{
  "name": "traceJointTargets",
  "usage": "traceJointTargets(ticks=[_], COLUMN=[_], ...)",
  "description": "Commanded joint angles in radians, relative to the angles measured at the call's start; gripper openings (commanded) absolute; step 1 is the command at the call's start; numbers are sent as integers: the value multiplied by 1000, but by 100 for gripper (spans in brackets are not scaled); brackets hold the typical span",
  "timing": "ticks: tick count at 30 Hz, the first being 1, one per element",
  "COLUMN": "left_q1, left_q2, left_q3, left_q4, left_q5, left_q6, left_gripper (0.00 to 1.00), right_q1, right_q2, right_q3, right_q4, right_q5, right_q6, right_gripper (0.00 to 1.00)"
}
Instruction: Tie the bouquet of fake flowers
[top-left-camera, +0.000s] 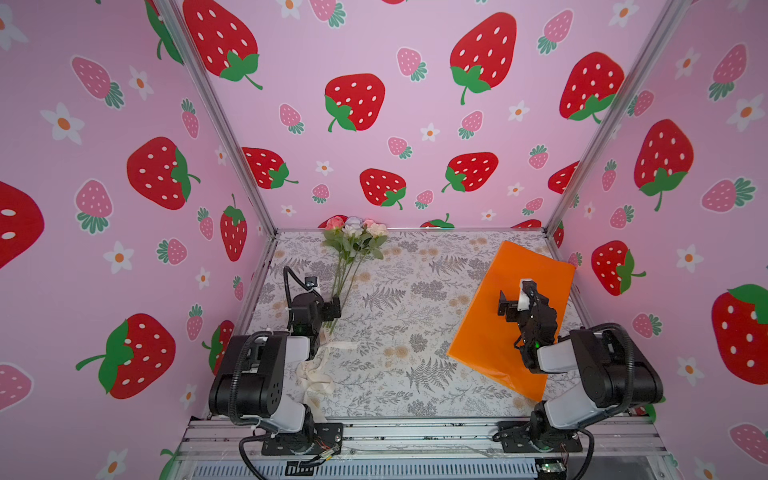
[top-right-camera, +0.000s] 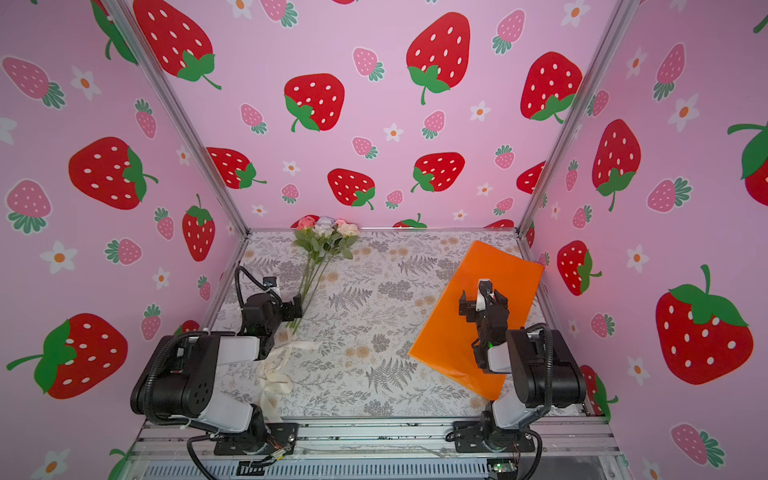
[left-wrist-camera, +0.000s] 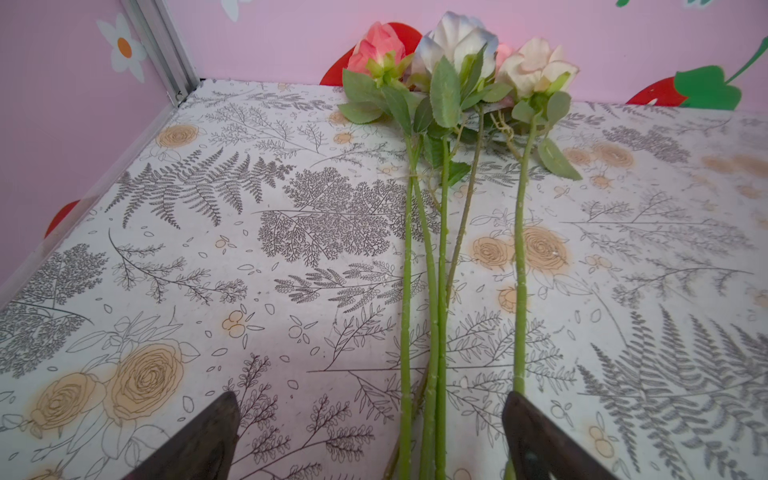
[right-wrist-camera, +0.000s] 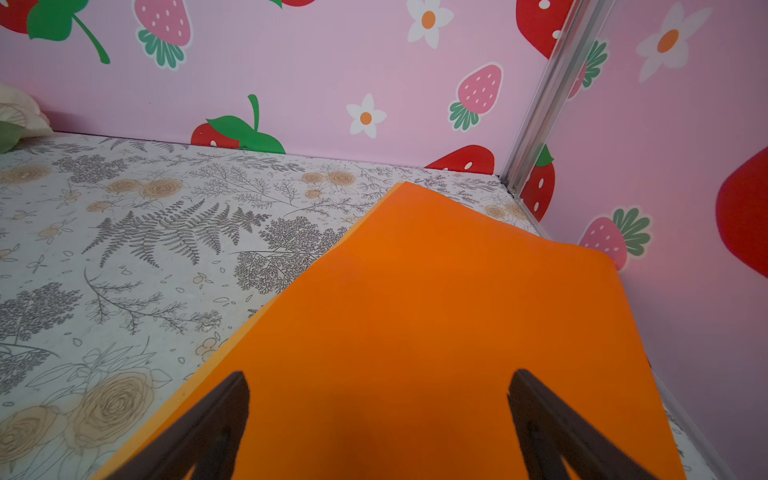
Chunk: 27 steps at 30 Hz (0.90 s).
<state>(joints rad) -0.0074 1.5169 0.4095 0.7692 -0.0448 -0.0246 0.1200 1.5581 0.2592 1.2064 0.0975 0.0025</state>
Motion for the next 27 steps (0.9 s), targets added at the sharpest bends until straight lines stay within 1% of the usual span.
traceJointTargets(ticks=[1, 3, 4, 5, 6, 7, 8, 10, 11, 13, 14, 17, 18, 22, 24, 27], left_q1=[-5, -5, -4, -3, 1, 0, 0, 3, 7, 10, 16, 26, 26, 25, 18, -3], left_q2=[-54, -123, -172, -228, -280, -319, -361, -430, -462, -520, -552, -612, -617, -586, -554, -493], left_q3=[-18, -32, -26, -6, 21, 48, 79, 130, 136, 117, 99, 72, 76, 124, 138, 167], left_q4=[40, -2, -70, -167, -276, -376, -476, -675, -722, -758, -756, -714, -717, -764, -760, -770], left_q5=[-26, -51, -70, -102, -143, -197, -243, -319, -323, -315, -274, -51, 1, 222, 303, 389], left_q6=[5, -11, -37, -83, -137, -195, -246, -366, -406, -483, -513, -513, -519, -514, -509, -506], left_gripper=[99, 99, 99, 99, 99, 99, 99, 99, 99, 99, 99, 99, 99, 100, 99, 100], right_q1=[13, 7, 6, 5, 1, -4, -23, -60, -69, -87, -94, -102, -104, -107, -106, -109], right_q2=[-91, -169, -197, -226, -258, -271, -286, -299, -298, -267, -243, -173, -152, -97, -66, -11], right_q3=[39, 106, 135, 164, 214, 243, 273, 283, 282, 294, 306, 360, 370, 415, 443, 484], right_q4=[-92, -332, -429, -533, -688, -783, -872, -929, -940, -965, -980, -1032, -1042, -1074, -1090, -1130], right_q5=[60, 99, 117, 137, 153, 147, 79, -96, -130, -210, -236, -281, -287, -252, -242, -226], right_q6=[1, 90, 130, 185, 233, 274, 300, 342, 373, 407, 415, 412, 410, 408, 393, 381], right_gripper=[100, 100, 100, 100, 100, 100, 100, 100, 100, 100, 99, 93, 92, 90, 90, 87])
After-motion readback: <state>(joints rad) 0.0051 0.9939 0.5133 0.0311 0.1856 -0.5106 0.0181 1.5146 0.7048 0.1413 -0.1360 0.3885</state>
